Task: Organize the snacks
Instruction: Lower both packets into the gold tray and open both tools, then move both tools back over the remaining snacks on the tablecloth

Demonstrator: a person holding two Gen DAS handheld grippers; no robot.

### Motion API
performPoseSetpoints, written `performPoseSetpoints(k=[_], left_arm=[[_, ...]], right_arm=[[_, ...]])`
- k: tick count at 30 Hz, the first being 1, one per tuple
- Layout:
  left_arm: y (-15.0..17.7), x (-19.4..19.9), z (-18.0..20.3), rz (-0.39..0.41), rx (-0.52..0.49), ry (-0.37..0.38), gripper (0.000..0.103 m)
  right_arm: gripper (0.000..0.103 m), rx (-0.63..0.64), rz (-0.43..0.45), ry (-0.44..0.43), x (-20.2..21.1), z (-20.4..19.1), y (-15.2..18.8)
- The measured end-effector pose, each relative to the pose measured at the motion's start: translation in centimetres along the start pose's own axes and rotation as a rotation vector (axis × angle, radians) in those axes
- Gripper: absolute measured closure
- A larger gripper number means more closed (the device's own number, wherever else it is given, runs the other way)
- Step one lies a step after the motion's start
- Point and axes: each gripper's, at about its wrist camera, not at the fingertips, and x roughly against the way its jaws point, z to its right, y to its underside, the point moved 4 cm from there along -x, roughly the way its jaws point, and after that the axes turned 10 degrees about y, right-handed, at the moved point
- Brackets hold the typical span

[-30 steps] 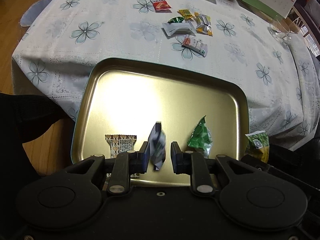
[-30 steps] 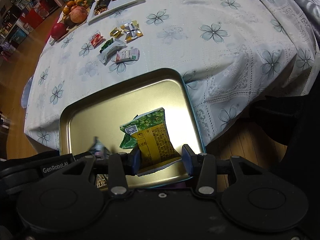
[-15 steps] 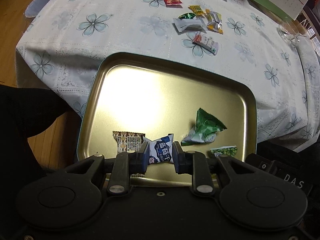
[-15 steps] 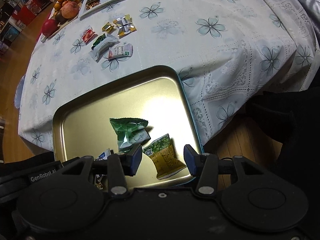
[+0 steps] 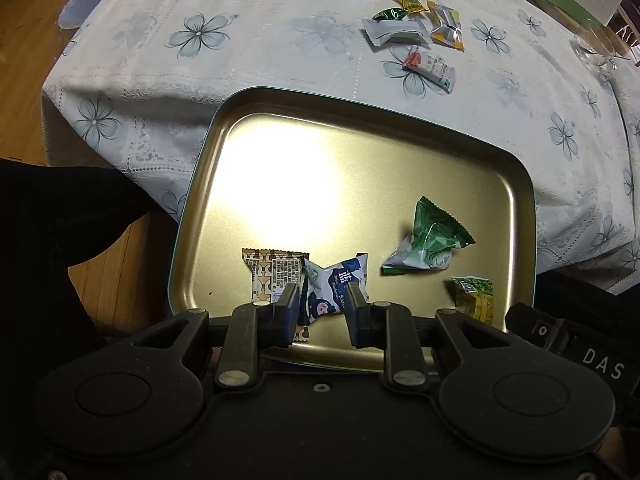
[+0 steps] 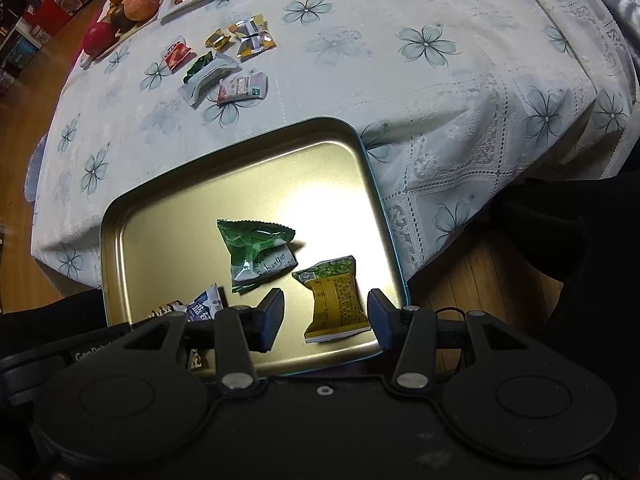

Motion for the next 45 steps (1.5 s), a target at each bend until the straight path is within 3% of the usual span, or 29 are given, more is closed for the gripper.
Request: performPoseSetpoints(k=[7, 22, 32, 45], left_arm=[[-0.5, -0.4, -0.1, -0.008, -0.036, -0.05, 0.069], [-4.4, -2.3, -1.8, -0.084, -0.024, -0.07, 0.069], [-9.2, -3.0, -1.9, -0.102, -0.029, -0.086, 0.069], [-17.6, -4.4, -1.3, -0.067, -0.05, -0.117, 0.069]], right_arm=[[0.054, 0.019, -0.038, -0.005, -0.9, -0.6, -0.4], [0.054, 0.096, -0.15, -0.012, -3.9, -3.0, -3.2], [0.055, 0.133, -0.168, -0.02, -4.2, -4.9, -8.3], [0.054, 0.138, -0.1, -0.011, -5.4, -7.6, -17.6]])
